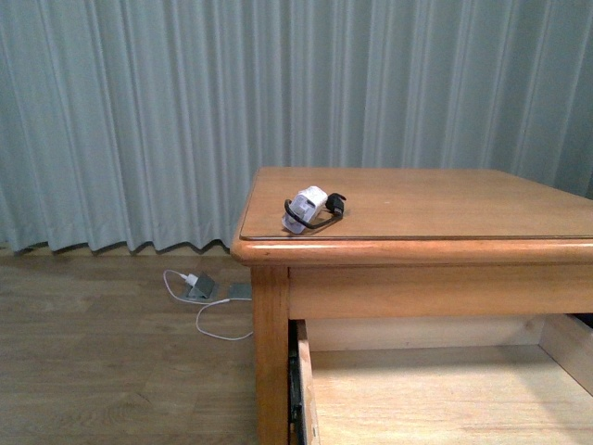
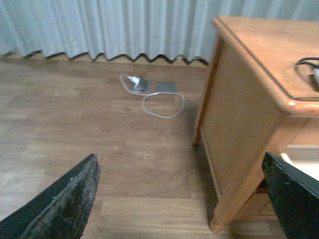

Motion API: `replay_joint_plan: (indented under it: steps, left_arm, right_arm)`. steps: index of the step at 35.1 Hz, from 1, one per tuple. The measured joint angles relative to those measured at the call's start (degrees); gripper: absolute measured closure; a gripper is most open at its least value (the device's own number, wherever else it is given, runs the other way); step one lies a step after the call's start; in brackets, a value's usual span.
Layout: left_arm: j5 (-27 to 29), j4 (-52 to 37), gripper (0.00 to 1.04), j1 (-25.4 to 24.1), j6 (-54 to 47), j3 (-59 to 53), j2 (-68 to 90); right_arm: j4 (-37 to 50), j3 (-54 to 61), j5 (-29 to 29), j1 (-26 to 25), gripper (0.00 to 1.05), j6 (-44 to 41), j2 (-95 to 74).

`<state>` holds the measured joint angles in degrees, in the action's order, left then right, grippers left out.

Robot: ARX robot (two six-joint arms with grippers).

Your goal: Put charger into drawer

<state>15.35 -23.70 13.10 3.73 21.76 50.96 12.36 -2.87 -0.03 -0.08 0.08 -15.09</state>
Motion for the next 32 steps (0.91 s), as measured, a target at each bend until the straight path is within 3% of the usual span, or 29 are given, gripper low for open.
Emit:
replay_joint_plan:
  steps: [6, 12, 32]
  left_arm:
    - [-6.49, -3.48, 0.06, 4.50, -5.53, 13.81, 15.82]
    - [-9.62, -4.20, 0.06, 7.85, -8.85, 28.98, 32.30]
    - [-14.99, -1.55, 0.06, 10.88, -11.96, 51.15, 56.78]
  right_arm:
    - [0.00, 0.00, 0.00, 0.00, 0.09, 0.00, 0.00]
    - [0.00, 0.00, 0.00, 0.00, 0.09, 0.00, 0.00]
    - [0.00, 0.00, 0.00, 0.00, 0.09, 0.02, 0.00]
